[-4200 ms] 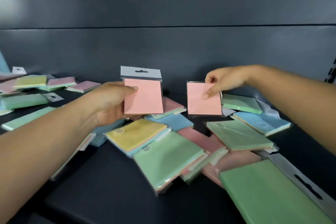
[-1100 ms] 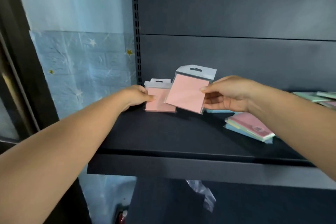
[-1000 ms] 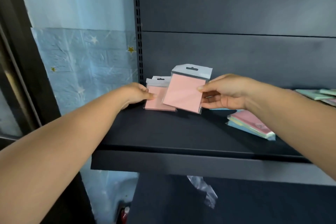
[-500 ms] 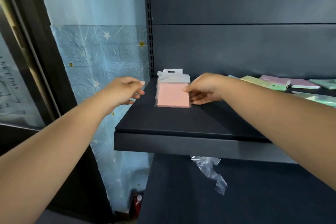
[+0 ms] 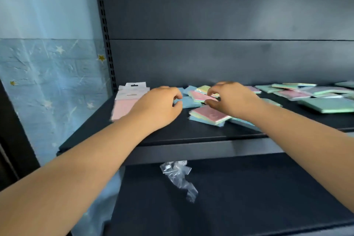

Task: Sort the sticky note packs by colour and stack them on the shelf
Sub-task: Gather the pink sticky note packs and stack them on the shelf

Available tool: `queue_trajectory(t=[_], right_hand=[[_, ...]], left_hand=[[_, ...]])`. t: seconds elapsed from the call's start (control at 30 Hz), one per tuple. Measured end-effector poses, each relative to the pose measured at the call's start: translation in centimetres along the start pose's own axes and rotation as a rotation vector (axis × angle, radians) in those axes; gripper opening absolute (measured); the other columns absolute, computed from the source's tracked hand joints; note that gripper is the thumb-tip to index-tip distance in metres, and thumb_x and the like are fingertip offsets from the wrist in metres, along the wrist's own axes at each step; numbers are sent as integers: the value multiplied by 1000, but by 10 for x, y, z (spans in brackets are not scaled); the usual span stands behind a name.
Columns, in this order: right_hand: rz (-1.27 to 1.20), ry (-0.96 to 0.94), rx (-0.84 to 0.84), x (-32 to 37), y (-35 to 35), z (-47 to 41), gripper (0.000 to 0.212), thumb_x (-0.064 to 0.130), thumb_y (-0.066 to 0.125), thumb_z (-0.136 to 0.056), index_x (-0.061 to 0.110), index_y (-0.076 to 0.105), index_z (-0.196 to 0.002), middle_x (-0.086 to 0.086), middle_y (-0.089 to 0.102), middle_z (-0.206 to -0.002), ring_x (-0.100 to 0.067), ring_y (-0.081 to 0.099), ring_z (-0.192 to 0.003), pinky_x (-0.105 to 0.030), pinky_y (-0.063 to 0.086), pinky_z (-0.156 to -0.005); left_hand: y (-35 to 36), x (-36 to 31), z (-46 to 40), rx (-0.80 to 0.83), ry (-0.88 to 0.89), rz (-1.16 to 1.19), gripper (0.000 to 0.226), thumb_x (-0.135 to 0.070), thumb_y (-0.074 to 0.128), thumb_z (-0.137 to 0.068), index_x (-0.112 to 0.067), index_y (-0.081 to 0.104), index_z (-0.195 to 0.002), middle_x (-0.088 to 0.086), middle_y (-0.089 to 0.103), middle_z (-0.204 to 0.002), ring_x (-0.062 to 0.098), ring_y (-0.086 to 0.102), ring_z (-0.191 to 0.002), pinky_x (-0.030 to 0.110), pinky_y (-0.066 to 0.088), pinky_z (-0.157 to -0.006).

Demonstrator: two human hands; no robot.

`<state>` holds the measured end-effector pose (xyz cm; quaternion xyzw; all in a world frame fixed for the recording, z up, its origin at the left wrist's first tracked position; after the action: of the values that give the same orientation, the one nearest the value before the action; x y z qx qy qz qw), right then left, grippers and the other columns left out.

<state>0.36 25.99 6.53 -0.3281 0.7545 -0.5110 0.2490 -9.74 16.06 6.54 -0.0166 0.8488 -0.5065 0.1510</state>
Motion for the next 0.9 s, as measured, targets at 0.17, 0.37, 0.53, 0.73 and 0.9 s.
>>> queue_trajectory(t=[0.17, 0.37, 0.53, 0.73, 0.9], right_hand=[[32, 119, -19, -106, -16, 63, 40, 37, 48, -93, 16, 53, -127, -6, 57, -128, -26, 52, -115, -32, 40, -92], [28, 248, -73, -248, -35, 136, 39, 38, 48, -93, 17, 56, -125, -5, 59, -128, -25, 53, -116, -31, 41, -93], [-10, 367, -81, -360, -37, 193, 36, 37, 50, -92, 14, 61, -118, -6, 63, -121, -26, 55, -112, -32, 44, -90], [-71, 456, -25, -453, -32, 235, 40, 42, 47, -93, 17, 58, -122, -4, 61, -123, -22, 53, -115, -32, 44, -93], [-103, 491, -32, -516, -21, 245, 38, 42, 44, -94, 19, 59, -120, -1, 61, -121, -20, 54, -111, -26, 39, -82]], left_hand=[[42, -98, -10, 73, 102, 20, 30, -29, 41, -93, -25, 56, -119, -7, 59, -121, 16, 55, -110, 32, 45, -92], [104, -243, -28, 91, 177, 76, 26, -33, 42, -94, -22, 59, -110, -5, 61, -115, 20, 54, -107, 34, 46, -89], [161, -368, -46, 161, 257, 132, 29, -32, 39, -95, -20, 59, -112, -5, 62, -112, 17, 55, -101, 35, 48, -86], [211, -447, -68, 184, 301, 99, 30, -31, 40, -95, -17, 57, -115, -2, 60, -116, 18, 53, -106, 34, 45, -89], [234, -489, -101, 119, 347, 3, 39, -35, 37, -96, -20, 50, -129, -4, 52, -135, 17, 43, -125, 30, 35, -97]])
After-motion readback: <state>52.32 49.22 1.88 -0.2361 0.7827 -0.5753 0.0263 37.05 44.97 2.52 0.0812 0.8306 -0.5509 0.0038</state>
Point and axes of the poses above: each hand's wrist, its own z-axis away from the middle knuckle, its own y-axis out of the palm, x = y × z, the point moved 9 cm from there along -z, towards the middle knuckle
